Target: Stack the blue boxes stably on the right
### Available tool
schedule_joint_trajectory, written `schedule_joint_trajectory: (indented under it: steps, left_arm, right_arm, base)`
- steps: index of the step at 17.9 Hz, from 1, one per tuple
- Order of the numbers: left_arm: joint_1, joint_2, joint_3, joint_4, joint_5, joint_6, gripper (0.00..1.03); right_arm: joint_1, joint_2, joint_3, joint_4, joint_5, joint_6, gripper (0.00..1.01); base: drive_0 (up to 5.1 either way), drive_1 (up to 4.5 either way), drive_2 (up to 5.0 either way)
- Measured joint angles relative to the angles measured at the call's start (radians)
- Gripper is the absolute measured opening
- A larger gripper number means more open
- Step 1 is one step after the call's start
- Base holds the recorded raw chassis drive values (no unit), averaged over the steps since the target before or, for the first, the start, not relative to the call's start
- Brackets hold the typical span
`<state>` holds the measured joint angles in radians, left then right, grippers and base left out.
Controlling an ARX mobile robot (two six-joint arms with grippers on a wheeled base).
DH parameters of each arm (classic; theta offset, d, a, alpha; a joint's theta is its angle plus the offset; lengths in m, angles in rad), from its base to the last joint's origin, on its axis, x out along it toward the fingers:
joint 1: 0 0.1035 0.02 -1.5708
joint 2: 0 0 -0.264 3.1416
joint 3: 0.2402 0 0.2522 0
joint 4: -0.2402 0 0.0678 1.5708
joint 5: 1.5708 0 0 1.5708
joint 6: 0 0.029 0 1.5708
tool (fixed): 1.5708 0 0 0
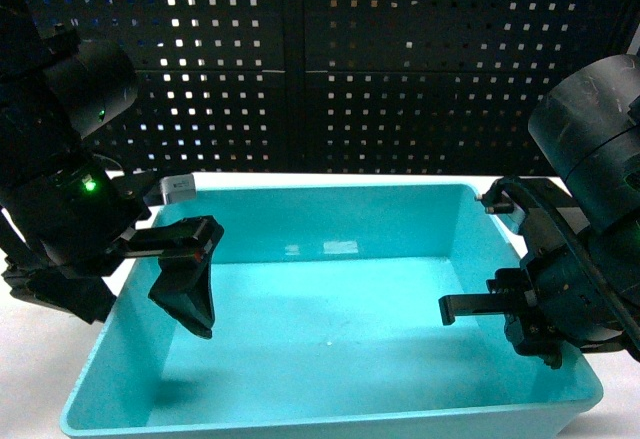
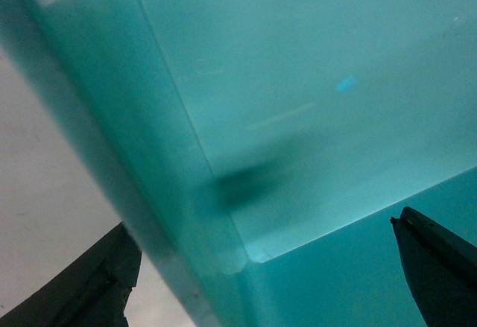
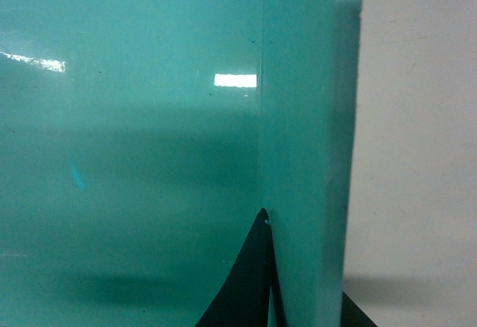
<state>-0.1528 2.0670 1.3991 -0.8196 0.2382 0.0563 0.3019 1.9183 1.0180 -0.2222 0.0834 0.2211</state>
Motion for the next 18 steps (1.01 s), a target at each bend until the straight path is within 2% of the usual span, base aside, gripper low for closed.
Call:
schedule_joint_trajectory:
  steps: [5,6,7,9,10,12,13,14,16,18]
  left_arm:
    - [0.000,0.004,0.000,0.016,-0.006,0.000,0.98]
    - [0.000,0.004,0.000,0.014,-0.003,0.002,0.93]
    - [-0.001,0.004,0.000,0.013,0.002,0.003,0.88]
    - [-0.011,0.002,0.000,0.006,0.011,0.003,0.68]
    - [-0.017,-0.002,-0.001,0.002,0.007,0.001,0.41]
    - [-0.016,-0.005,-0.007,0.010,-0.006,0.000,0.26]
    - [-0.016,-0.011,-0.018,0.013,-0.021,0.000,0.16]
    - [-0.016,-0.020,-0.032,0.018,-0.030,-0.018,0.08]
    - [-0.016,-0.031,-0.045,0.025,-0.043,-0.058,0.02]
    - [-0.016,-0.043,-0.064,0.035,-0.048,-0.079,0.02]
  right_arm:
    - [0.000,0.000,0.000,0.000,0.001,0.000,0.02]
    - [0.000,0.000,0.000,0.000,0.001,0.000,0.02]
    - [0.000,0.000,0.000,0.000,0.000,0.000,0.02]
    - [0.000,0.000,0.000,0.000,0.001,0.000,0.02]
    - [-0.001,0.000,0.000,-0.002,0.003,0.000,0.02]
    - [-0.002,0.000,0.000,-0.003,0.007,0.000,0.02]
    - [-0.002,0.000,0.000,-0.003,0.007,0.000,0.02]
    - [-0.002,0.000,0.000,-0.005,0.007,-0.001,0.02]
    - [-0.001,-0.002,0.000,-0.005,0.007,0.000,0.02]
    - [-0.001,-0.003,0.000,-0.005,0.006,0.000,0.02]
  base:
    - [0.0,0.00,0.0]
    - [0.0,0.00,0.0]
    - [0.0,0.00,0.0]
    - [0.0,0.00,0.0]
    - [0.0,0.00,0.0]
    - [0.0,0.00,0.0]
    - [0.0,0.00,0.0]
    - [0.0,0.00,0.0]
    - [0.0,0.00,0.0]
    - [0.0,0.00,0.0]
